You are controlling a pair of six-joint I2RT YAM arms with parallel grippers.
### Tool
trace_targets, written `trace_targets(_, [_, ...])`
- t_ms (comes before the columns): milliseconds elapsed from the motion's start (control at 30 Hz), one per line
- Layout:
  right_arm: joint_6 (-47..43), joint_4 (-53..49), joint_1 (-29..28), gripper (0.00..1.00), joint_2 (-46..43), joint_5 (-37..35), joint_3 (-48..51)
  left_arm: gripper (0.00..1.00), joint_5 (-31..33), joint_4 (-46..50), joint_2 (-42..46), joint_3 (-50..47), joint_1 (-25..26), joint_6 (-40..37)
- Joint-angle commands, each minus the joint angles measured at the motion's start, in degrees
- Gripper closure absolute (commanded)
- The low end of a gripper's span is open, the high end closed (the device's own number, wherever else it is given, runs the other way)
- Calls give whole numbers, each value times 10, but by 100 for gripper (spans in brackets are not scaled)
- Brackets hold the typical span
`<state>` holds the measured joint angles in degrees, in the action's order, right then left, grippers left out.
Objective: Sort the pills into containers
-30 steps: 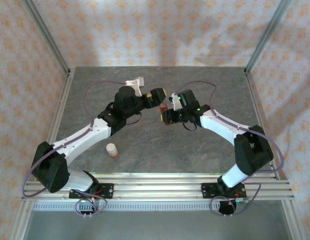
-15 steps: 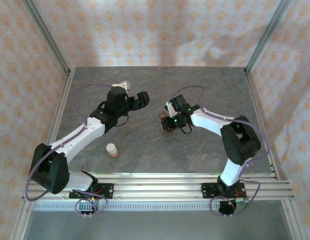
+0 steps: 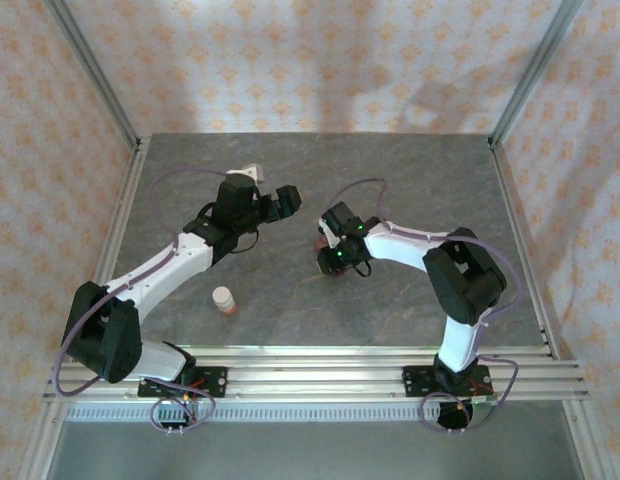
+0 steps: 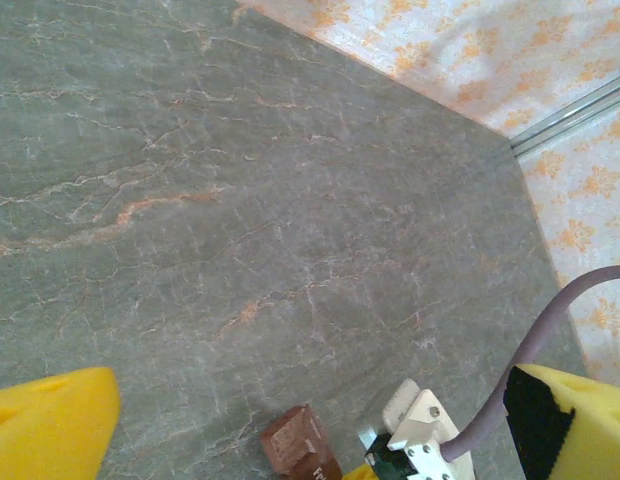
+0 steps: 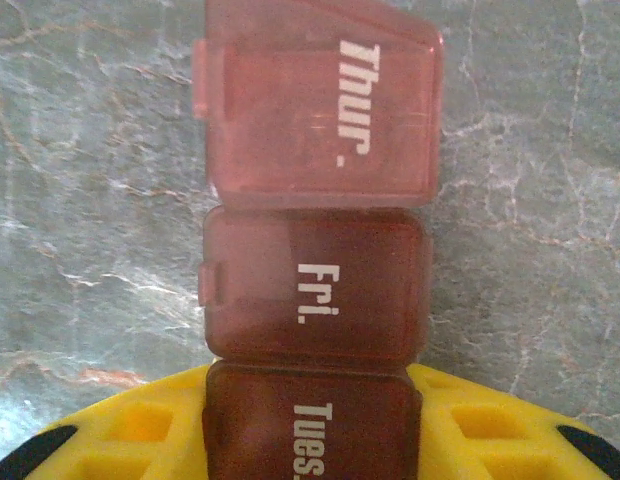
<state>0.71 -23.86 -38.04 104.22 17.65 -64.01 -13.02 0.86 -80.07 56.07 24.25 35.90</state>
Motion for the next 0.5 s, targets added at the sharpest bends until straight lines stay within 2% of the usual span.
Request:
trace_targets(0, [-6, -14, -2, 58, 2, -31, -12, 0, 0, 3, -6, 4, -3, -7])
trace_targets(100, [-5, -18, -2, 54, 2, -37, -9, 0, -1, 2, -8, 4, -3, -7])
trace_targets(300, [1, -25, -2, 40, -11, -54, 5, 0, -4, -2, -10, 4, -3, -5])
trace_targets(467, [25, -60, -2, 39, -27, -100, 12, 0, -5, -4, -9, 5, -4, -5])
